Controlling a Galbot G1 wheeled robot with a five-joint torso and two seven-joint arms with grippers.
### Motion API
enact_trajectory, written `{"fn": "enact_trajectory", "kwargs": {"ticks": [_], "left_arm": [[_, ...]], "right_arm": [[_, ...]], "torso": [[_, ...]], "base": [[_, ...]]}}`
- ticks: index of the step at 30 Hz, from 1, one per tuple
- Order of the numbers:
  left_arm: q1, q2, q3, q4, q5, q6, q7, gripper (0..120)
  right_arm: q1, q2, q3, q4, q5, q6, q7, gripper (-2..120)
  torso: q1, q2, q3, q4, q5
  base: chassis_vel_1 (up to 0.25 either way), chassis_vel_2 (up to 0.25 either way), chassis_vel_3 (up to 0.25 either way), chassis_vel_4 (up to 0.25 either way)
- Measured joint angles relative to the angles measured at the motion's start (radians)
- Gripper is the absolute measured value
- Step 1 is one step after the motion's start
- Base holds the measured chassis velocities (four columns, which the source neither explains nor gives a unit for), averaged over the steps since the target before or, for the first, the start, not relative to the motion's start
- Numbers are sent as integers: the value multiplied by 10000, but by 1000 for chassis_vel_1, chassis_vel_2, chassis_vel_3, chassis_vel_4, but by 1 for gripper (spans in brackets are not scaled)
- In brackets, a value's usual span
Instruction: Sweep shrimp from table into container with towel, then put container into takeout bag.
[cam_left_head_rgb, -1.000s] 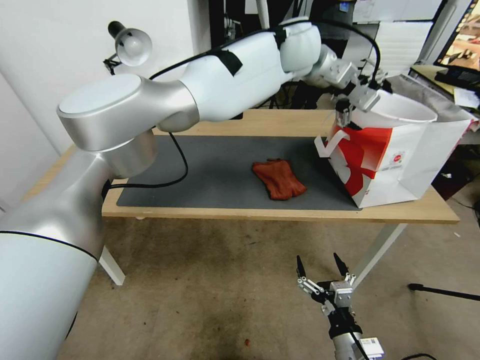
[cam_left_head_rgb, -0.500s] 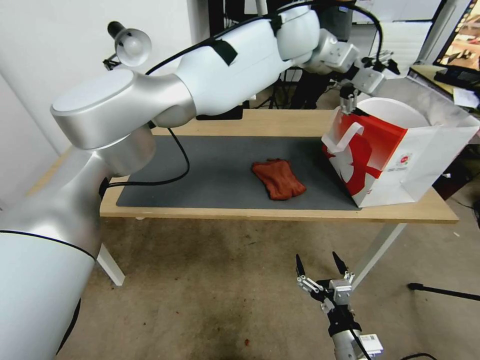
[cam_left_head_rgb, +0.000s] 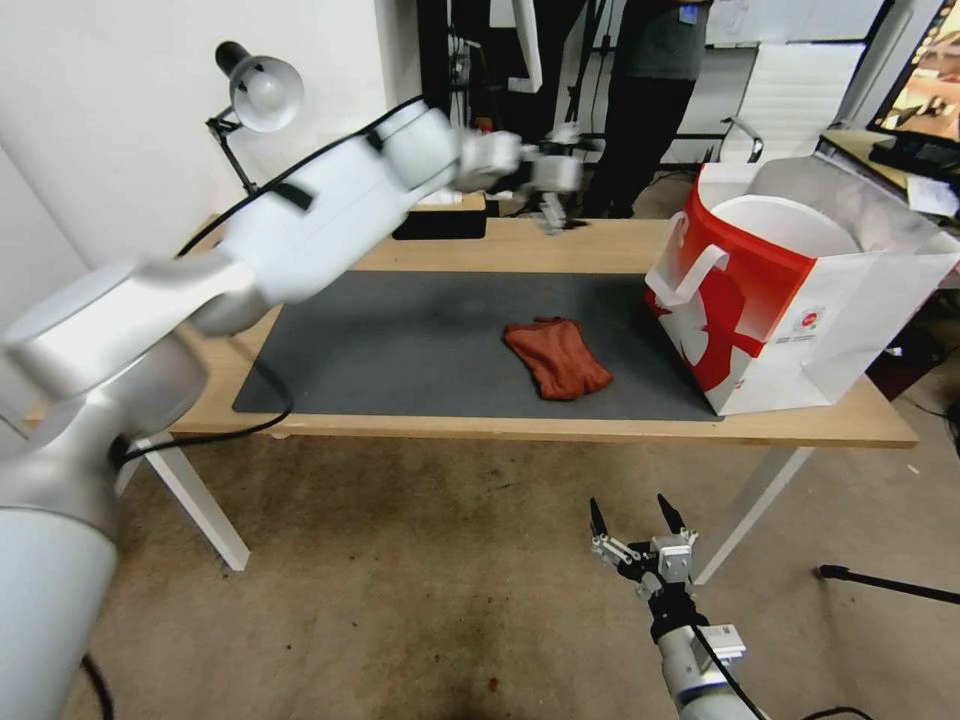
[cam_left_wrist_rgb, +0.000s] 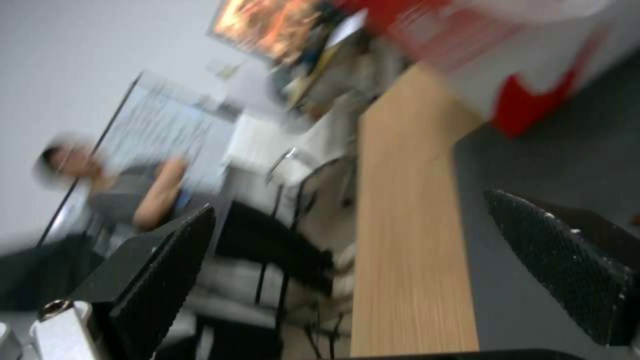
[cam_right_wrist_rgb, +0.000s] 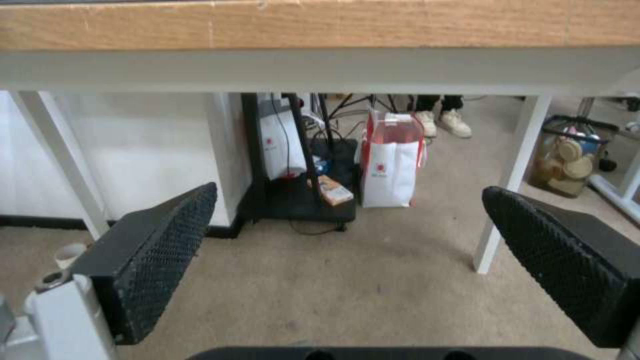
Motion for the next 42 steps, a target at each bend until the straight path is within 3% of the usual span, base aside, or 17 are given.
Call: {"fn": "enact_trajectory", "kwargs": {"ticks": [1,4,5,7,8,9,13,15,16,18,19,24,25,28,30,33,42], "left_arm": [[0,0,0,0,0,0,0,100],[1479,1241,-439,-2306,-1734,1566,-3081,100],[1479,1241,-439,-2306,-1734,1566,-3081,100],[2724,1983,-1431,-3918,-2696,2511,-4581,100],[2724,1983,-1431,-3918,-2696,2511,-4581,100],[3460,2386,-2103,-4562,-3077,2864,-5186,100],[4907,3140,-3541,-5334,-3313,2942,-5918,100],[5073,3224,-3716,-5442,-3348,2941,-5995,100],[5855,3595,-4439,-6012,-3533,2941,-6361,100],[6288,3800,-4775,-6426,-3638,2938,-6590,100],[7119,4102,-5389,-7162,-3899,2949,-7000,100],[8901,4371,-6820,-8169,-4019,2977,-7397,100],[9705,4441,-7424,-8490,-3857,2926,-7530,100],[10818,4433,-8274,-8803,-3422,2771,-7543,100],[12399,4087,-9376,-9171,-3143,2677,-7440,100],[12986,3889,-9741,-9302,-3005,2633,-7360,100],[17299,1404,-12148,-9877,-1357,1406,-6487,100]], "right_arm": [[0,0,0,0,0,0,0,100],[-217,2,22,205,6,-10,4,100],[-217,2,22,205,6,-10,4,100],[-379,29,44,397,-10,-9,1,100],[-379,29,44,397,-10,-9,1,100],[-393,33,46,426,-22,-9,2,100],[-349,24,-22,412,-43,-58,4,100],[-354,25,-28,415,-46,-62,4,100],[-425,33,-29,470,-57,-70,6,100],[-490,46,-22,527,-66,-70,6,100],[-609,62,-3,665,-77,-65,0,100],[-769,101,44,902,-122,-32,-30,100],[-812,116,45,980,-140,-12,-55,100],[-816,126,25,1036,-156,4,-89,100],[-787,110,4,1056,-161,6,-132,100],[-786,104,0,1058,-161,12,-149,100],[-735,35,61,1246,-92,446,-388,100]], "torso": [[0,0,0,0,0],[1,0,1,-3,-5],[1,0,1,-3,-5],[-1,1,0,-7,-5],[-1,1,0,-7,-5],[-2,1,-2,-4,0],[0,0,-1,1,-1],[0,0,0,1,0],[0,0,0,2,-2],[0,1,-1,0,-1],[-2,1,-1,-4,4],[-2,1,-1,-5,-1],[-2,1,-1,-1,0],[-2,1,-2,-1,1],[-2,1,0,-4,0],[-1,1,0,-3,-1],[-2,1,0,1,3]], "base": [[0,0,0,0],[0,0,0,0],[0,0,0,0],[0,0,0,0],[0,0,0,0],[0,0,0,0],[0,0,0,0],[0,0,0,0],[0,0,0,0],[0,0,0,0],[0,0,0,0],[0,0,0,0],[0,0,0,0],[0,0,0,0],[0,0,0,0],[0,0,0,0],[0,0,0,0]]}}
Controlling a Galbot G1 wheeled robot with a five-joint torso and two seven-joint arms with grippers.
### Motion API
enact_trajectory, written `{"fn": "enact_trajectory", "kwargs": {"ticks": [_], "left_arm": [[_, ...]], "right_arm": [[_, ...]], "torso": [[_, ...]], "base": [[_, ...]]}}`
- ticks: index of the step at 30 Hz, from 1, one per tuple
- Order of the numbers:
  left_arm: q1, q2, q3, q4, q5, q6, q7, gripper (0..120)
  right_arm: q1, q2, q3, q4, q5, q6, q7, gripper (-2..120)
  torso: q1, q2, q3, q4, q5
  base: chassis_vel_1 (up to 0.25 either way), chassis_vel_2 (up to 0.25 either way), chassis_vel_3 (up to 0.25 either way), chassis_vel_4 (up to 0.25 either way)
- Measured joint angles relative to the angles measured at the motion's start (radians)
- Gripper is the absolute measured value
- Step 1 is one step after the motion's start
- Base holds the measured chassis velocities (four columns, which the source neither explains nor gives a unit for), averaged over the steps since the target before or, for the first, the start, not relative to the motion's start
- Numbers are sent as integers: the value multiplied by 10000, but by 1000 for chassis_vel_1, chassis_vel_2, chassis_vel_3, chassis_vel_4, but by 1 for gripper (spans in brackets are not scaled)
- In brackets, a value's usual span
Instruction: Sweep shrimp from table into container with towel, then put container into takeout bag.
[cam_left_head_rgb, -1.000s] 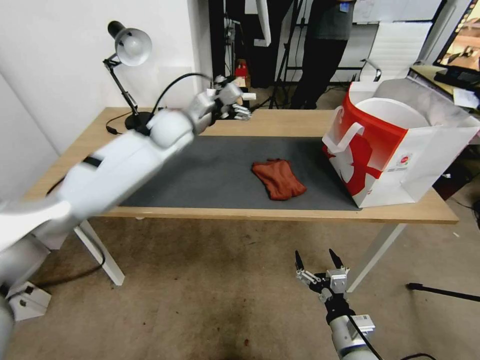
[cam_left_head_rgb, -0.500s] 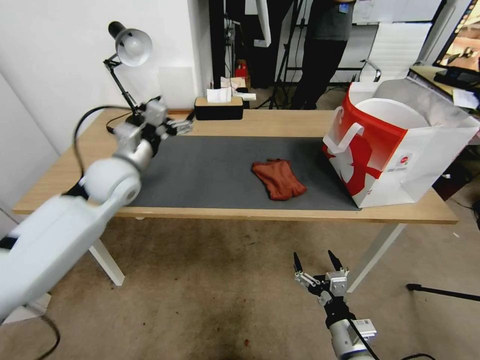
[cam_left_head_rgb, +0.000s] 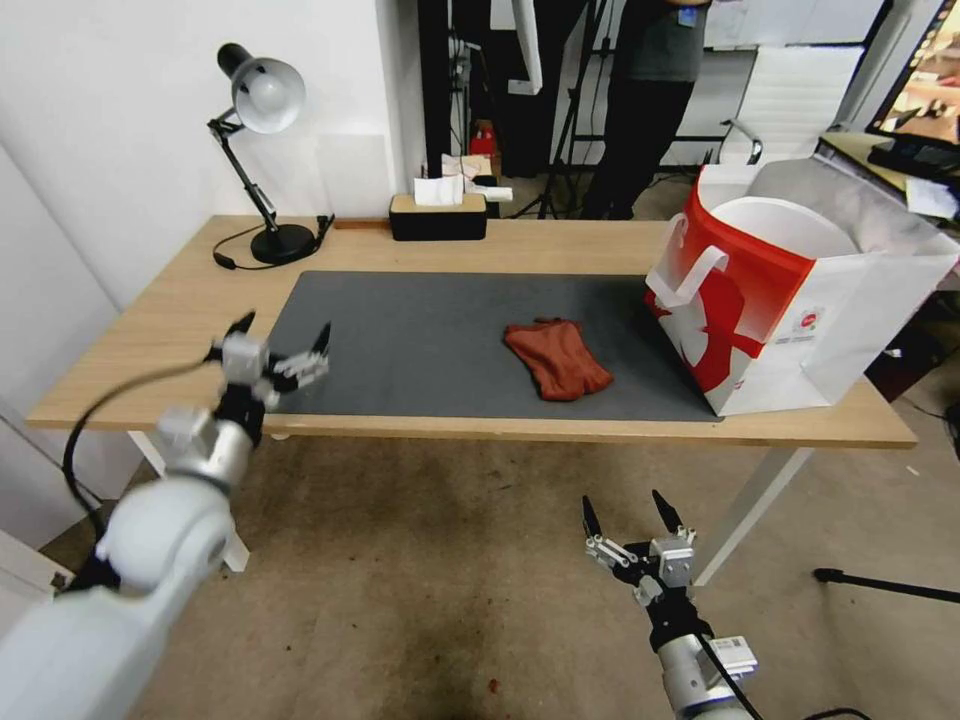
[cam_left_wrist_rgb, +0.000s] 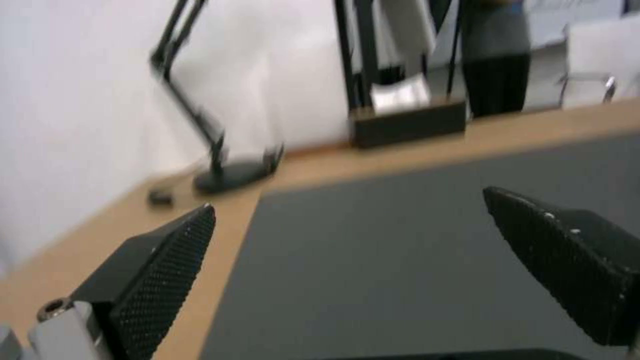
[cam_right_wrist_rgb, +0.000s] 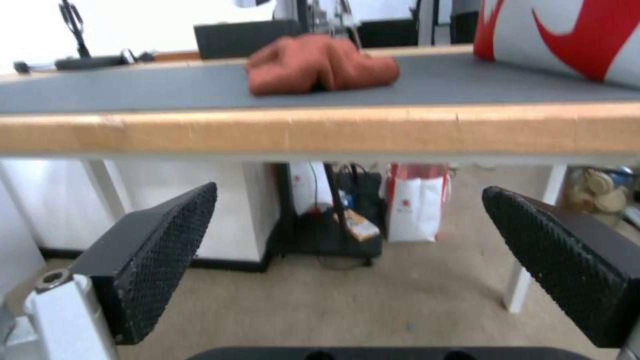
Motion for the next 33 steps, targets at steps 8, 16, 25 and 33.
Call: {"fn": "enact_trajectory", "kwargs": {"ticks": [8,16,25,33], "left_arm": [[1579,-1069,-486,388,824,-1239,318,100],[1949,-1732,-315,1078,1300,-2406,384,100],[2051,-1992,-109,1108,1490,-2892,577,100],[2022,-2056,-66,1054,1442,-2992,547,100]], "right_arm": [[213,47,2,-44,283,996,-397,100],[323,-15,123,21,468,1531,-705,100],[285,-27,218,239,242,1581,-768,100],[280,-41,235,314,210,1548,-766,100]], "torso": [[1,0,-1,-3,1],[2,-1,0,-5,-1],[2,-1,1,-5,0],[2,-1,1,-4,-2]], "base": [[0,0,0,0],[0,0,0,0],[0,0,0,0],[0,0,0,0]]}}
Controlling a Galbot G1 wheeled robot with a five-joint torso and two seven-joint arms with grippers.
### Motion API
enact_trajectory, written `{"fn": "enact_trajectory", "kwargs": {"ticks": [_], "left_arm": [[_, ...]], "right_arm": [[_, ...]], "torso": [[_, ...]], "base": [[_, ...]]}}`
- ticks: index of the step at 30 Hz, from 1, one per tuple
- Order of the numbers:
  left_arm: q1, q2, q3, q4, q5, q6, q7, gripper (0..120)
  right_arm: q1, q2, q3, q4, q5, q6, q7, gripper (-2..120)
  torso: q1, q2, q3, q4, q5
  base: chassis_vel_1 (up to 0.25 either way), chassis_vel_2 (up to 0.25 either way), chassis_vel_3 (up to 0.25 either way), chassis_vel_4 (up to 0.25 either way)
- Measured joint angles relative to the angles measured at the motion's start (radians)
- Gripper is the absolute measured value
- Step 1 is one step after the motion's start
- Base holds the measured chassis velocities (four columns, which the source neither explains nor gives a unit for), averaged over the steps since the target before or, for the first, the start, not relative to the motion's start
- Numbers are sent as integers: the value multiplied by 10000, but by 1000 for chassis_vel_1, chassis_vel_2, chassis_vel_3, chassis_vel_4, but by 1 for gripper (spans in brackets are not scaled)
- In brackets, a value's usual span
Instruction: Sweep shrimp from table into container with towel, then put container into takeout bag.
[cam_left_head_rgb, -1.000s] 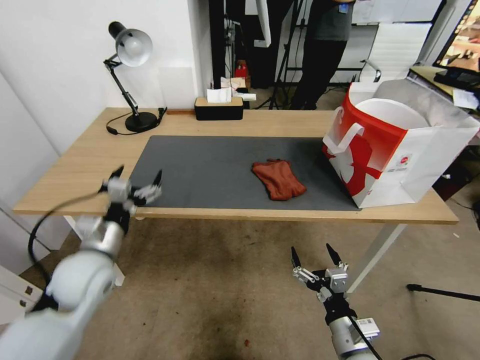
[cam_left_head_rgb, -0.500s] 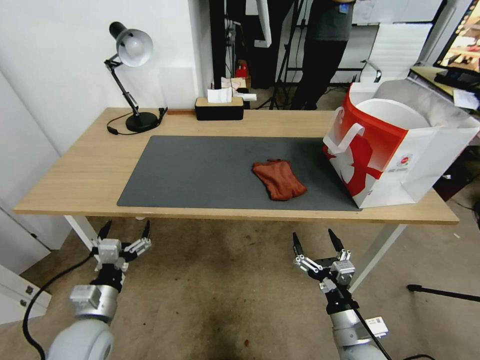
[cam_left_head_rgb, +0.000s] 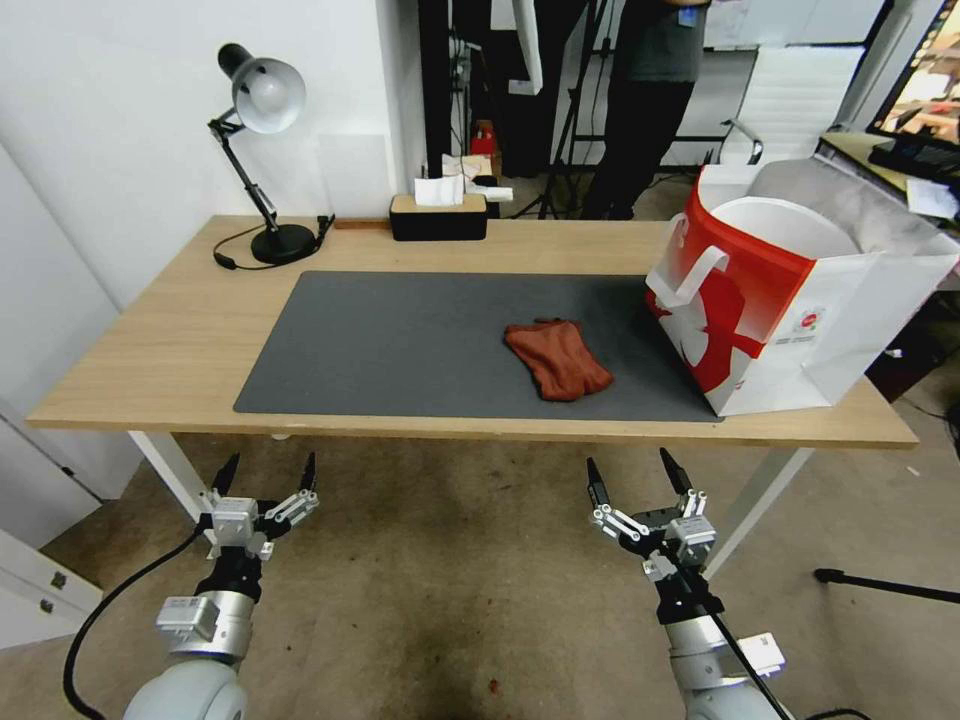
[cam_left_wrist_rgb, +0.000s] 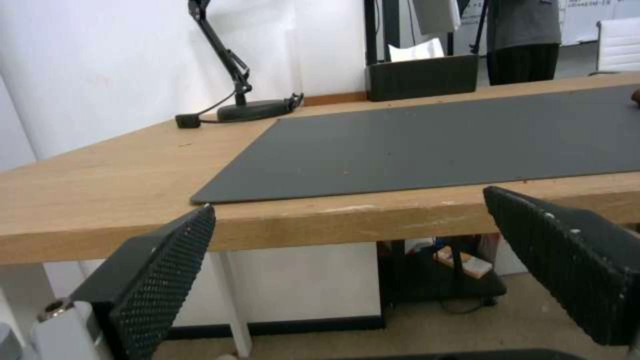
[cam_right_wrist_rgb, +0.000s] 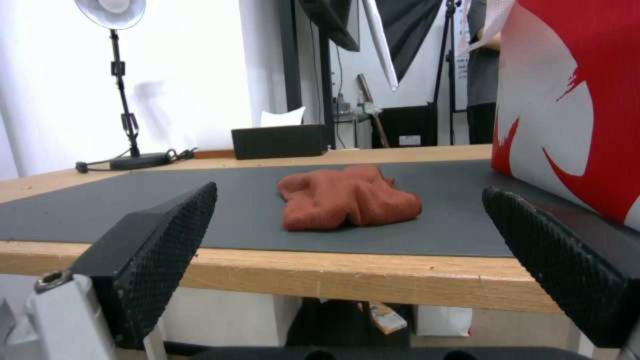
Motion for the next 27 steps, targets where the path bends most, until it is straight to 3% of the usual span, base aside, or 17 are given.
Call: {"fn": "enact_trajectory", "kwargs": {"ticks": [27], "left_arm": [[-35,22,17,-20,-34,31,-20,100]], "right_arm": [[-2,-2,-2,1,-8,-34,15,100]], "torso": [[0,0,0,0,0]], "base": [[0,0,0,0]]}}
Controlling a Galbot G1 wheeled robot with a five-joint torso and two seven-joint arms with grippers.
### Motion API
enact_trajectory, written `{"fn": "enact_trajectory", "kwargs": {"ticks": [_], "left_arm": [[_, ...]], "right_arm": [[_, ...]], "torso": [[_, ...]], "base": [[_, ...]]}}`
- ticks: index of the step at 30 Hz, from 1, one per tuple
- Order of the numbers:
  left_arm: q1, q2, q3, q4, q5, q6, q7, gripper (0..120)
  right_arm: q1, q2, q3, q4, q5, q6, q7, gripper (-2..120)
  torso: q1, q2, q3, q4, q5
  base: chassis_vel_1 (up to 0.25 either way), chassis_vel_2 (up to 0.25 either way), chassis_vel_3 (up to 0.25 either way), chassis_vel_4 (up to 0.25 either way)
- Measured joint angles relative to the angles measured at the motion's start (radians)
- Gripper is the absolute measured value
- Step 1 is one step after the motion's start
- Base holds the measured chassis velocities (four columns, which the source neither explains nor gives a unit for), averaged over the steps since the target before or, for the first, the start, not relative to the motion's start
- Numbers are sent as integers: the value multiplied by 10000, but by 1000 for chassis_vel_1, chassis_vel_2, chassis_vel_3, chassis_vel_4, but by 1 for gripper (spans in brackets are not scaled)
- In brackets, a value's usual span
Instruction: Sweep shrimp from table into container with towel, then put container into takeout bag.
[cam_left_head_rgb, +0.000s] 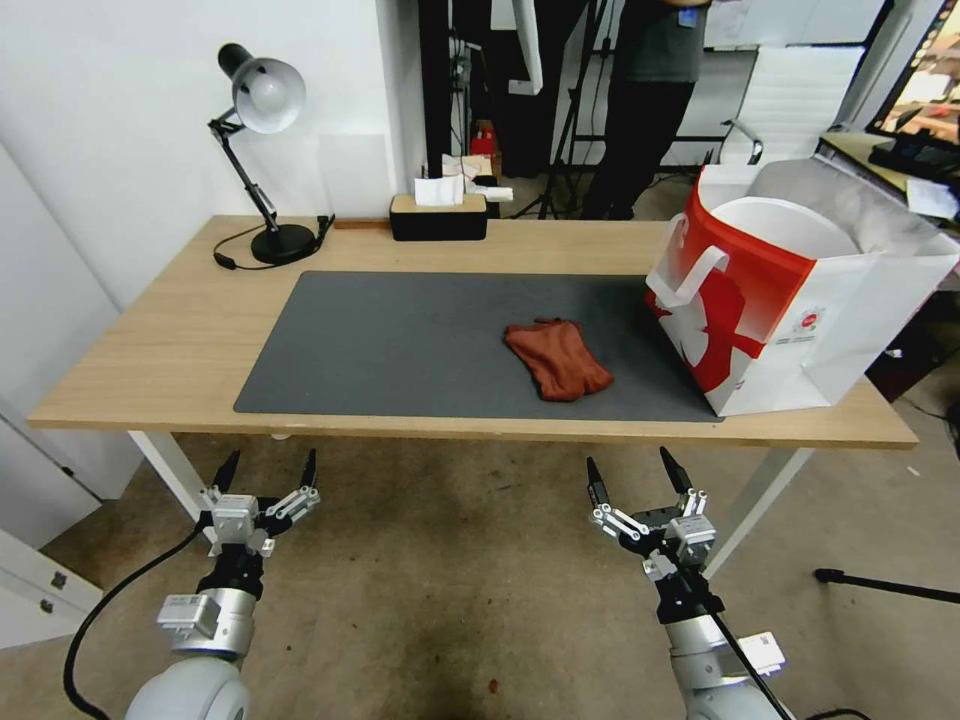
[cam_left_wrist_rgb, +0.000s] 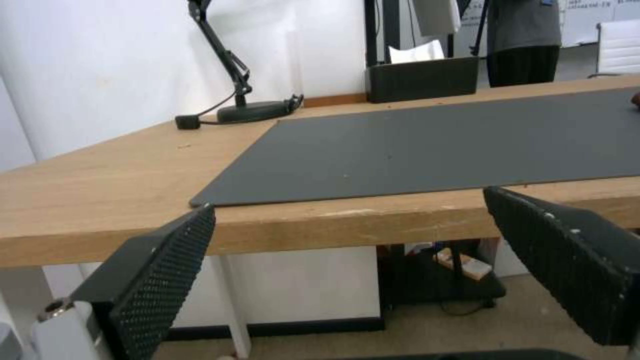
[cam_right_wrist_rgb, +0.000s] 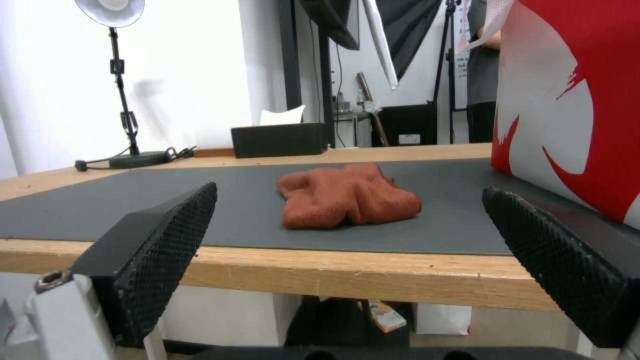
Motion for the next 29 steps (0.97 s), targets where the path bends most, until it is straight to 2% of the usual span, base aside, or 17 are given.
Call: {"fn": "enact_trajectory", "kwargs": {"ticks": [29], "left_arm": [[-1,5,1,0,-2,9,-1,100]], "right_arm": [[0,0,0,-7,1,-1,5,100]], "torso": [[0,0,0,0,0]], "base": [[0,0,0,0]]}}
